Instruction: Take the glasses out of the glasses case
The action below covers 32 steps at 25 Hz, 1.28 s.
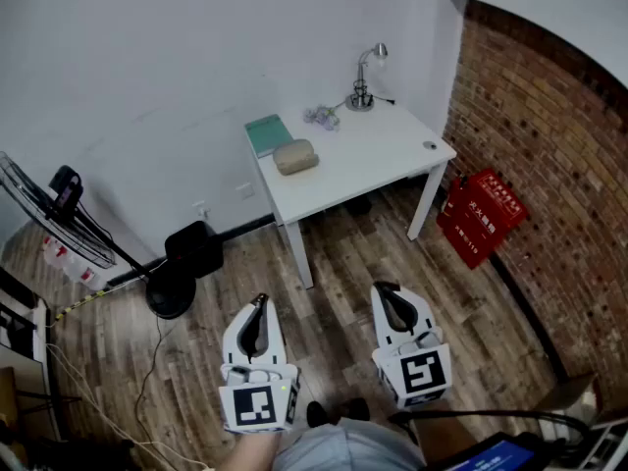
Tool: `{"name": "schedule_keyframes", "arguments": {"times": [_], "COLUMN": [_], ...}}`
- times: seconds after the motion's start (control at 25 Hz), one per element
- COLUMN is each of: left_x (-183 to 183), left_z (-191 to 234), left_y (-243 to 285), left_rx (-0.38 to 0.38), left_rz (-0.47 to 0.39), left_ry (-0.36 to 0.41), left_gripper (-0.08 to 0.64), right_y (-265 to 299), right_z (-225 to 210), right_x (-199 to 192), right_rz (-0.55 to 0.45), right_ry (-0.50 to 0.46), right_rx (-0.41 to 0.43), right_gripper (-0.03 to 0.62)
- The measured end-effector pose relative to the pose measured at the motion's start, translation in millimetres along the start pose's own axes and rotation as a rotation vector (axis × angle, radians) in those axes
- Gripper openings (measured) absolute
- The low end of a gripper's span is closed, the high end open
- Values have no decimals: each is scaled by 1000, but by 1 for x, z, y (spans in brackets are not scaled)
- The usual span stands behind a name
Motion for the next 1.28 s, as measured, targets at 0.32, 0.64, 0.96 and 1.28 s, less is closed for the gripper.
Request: {"name": "schedule_keyframes", "arguments": {"times": [0.32, 0.64, 0.96, 1.28], "left_x": [-3, 0, -1, -12], "left_z": [-6, -20, -43, -43], "left_y": [1, 4, 12, 36], "left_rx": [1, 18, 34, 43], "left_rz": [4, 12, 17, 55], "left_ry": [7, 12, 13, 2], "left_gripper": [6, 6, 6, 6], "right_y": [-1, -9, -9, 14], "right_z": [-6, -23, -49, -65], "right_x": [-4, 3, -10, -17], "right_rz": [-8, -75, -49, -25], "right_ry": [3, 32, 7, 9], "right_rx": [0, 6, 16, 36], "right_gripper": [15, 235, 236, 236]}}
Point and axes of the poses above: the fingertips, and each gripper's own axes: y forward along the fingers, z to its left, x out of its top, the point moved 5 cm from there along -y, backward along the fingers, and after that the axes turned 15 degrees about z, right-handed, at the moved point
